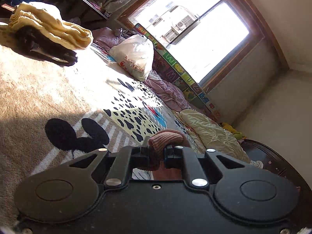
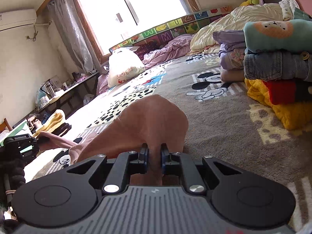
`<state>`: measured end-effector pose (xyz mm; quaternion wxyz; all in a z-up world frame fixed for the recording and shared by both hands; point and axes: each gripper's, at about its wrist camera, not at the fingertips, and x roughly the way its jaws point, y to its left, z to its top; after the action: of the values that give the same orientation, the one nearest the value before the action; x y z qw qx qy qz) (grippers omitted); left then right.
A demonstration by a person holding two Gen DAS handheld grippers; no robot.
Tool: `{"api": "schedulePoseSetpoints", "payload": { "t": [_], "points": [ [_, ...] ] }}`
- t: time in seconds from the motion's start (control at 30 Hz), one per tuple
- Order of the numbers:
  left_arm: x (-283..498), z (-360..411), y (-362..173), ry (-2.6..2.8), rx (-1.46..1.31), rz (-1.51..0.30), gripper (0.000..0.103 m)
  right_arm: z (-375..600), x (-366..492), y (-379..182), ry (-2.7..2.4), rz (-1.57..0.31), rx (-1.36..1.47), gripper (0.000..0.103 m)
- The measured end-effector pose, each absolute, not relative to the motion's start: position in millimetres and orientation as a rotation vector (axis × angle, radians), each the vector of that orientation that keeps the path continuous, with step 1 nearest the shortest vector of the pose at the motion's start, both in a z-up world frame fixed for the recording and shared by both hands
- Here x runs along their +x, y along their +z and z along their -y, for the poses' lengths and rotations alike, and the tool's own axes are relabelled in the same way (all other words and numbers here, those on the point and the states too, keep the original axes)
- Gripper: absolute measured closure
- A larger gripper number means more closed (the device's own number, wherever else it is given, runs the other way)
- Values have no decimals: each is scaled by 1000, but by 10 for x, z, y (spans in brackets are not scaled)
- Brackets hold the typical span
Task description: Fold clothes
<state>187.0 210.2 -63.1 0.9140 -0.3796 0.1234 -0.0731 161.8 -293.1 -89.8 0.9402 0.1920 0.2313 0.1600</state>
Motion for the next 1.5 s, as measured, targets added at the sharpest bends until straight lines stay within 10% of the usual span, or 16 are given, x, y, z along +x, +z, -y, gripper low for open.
{"api": "schedulePoseSetpoints", "payload": {
  "t": [0.43, 0.63, 0.7, 0.73, 1.13, 1.5],
  "points": [
    [1410, -2796, -314, -215, -1072, 154, 93, 3183, 1886, 239, 294, -99, 388, 100],
    [1530, -2803, -494, 82, -849, -257, 90, 3586, 1762, 52, 253, -152, 446, 101],
    [1605, -2744, -645, 259, -753, -419, 61, 3560, 1803, -239, 258, -284, 470, 100],
    [1585, -2686, -663, 334, -679, -435, 47, 3522, 1821, -370, 260, -343, 482, 96],
    [1922, -1446, -605, -107, -323, -403, 43, 2528, 1842, -883, 447, -587, 533, 64],
    [2510, -444, -945, -216, -9, -538, 54, 2379, 1931, -851, 521, -653, 682, 52]
  ]
}}
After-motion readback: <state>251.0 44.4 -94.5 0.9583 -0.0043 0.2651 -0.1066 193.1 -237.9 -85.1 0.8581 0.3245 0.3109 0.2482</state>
